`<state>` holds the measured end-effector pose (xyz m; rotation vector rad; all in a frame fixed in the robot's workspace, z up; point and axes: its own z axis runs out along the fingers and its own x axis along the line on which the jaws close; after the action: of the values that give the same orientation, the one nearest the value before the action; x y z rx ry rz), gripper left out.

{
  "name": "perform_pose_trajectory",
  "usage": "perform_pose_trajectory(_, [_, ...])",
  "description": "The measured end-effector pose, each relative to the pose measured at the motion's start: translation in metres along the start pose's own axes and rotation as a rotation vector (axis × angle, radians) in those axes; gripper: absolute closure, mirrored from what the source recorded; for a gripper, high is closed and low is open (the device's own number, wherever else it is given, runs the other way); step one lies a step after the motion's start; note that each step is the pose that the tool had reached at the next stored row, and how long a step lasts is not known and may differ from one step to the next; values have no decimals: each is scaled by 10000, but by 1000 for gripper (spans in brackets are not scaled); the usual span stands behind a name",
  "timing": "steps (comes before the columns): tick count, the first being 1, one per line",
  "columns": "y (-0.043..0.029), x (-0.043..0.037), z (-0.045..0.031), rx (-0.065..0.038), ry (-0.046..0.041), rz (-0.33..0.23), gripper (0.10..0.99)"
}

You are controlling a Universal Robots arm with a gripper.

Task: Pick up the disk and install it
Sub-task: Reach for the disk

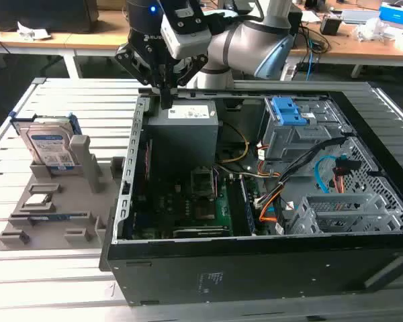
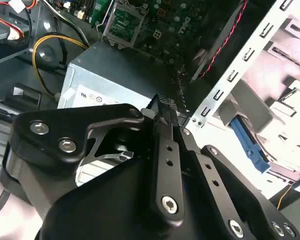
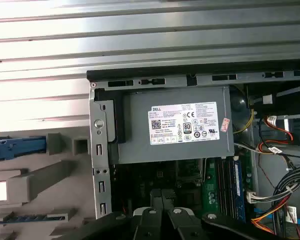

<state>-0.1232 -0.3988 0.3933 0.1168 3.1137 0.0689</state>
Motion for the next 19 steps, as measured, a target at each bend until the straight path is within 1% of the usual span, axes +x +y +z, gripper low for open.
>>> perform_pose_trajectory(1, [-5,68,-2,0,0,0,980])
perform_pose_trajectory(2, [-8,100,-3,1,0,-1,980])
perform_pose_trajectory(6, [-14,185,-5,1,0,-1,980])
perform_pose_trajectory(9, [-23,301,-8,1,0,-2,980])
perform_pose_trajectory(11, [-25,335,-9,0,0,-1,980])
perform_pose_trajectory(14, [-32,432,-12,0,0,-1,980])
perform_pose_trajectory(17, [-38,501,-14,0,0,-2,980])
perform_pose_trajectory(19, [-47,629,-17,0,0,-2,980])
